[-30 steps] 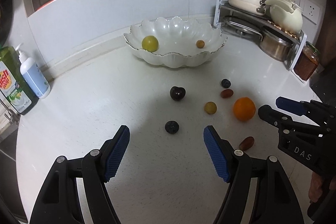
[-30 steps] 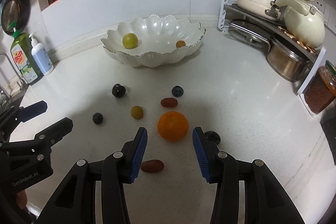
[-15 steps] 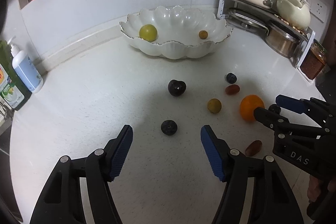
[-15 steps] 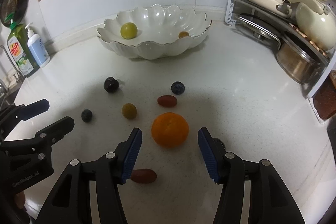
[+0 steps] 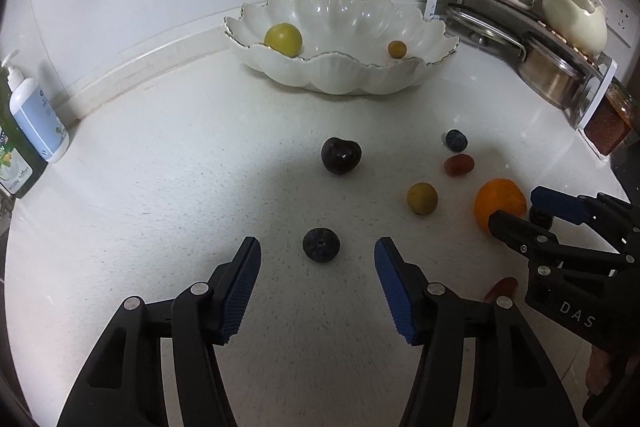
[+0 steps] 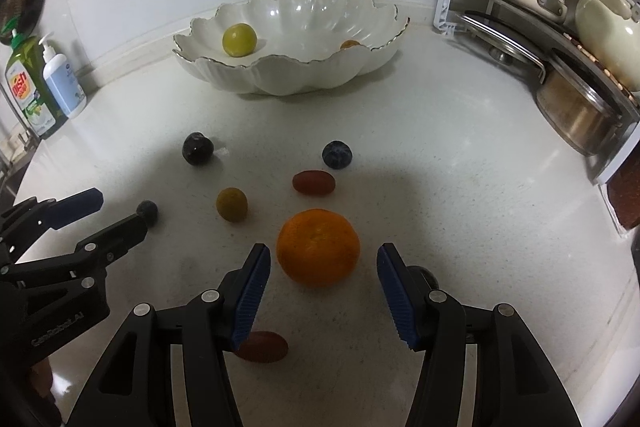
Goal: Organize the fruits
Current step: 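Grasp the dark plum with the left gripper while the right gripper grasps the orange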
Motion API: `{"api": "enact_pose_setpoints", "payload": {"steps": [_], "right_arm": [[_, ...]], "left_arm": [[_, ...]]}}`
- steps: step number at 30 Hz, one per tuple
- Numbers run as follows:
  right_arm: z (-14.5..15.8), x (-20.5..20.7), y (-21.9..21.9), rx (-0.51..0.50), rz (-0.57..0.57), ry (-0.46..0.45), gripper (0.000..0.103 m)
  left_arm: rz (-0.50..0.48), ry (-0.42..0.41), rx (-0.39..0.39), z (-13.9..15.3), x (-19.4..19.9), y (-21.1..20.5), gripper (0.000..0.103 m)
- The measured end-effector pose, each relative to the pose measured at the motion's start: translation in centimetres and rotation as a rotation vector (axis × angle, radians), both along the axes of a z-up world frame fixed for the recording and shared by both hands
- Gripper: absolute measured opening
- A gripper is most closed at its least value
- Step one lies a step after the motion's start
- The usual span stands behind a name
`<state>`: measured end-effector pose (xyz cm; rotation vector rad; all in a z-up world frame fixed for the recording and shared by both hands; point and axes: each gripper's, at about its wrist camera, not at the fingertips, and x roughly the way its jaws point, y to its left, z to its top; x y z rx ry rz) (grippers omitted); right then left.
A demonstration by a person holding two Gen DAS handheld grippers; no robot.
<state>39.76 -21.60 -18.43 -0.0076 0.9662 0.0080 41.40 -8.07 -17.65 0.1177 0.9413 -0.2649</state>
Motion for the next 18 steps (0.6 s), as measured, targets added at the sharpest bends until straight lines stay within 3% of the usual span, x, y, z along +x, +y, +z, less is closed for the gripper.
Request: {"api": "enact_pose_setpoints", "payload": {"steps": [18], "right_arm": [[-0.7,1.3,0.3,-0.006,0.024,0.026,0.057]], "left_arm": [[0.002,0.053,0.007,-2.0,1.6,-0.4,0.037]]}}
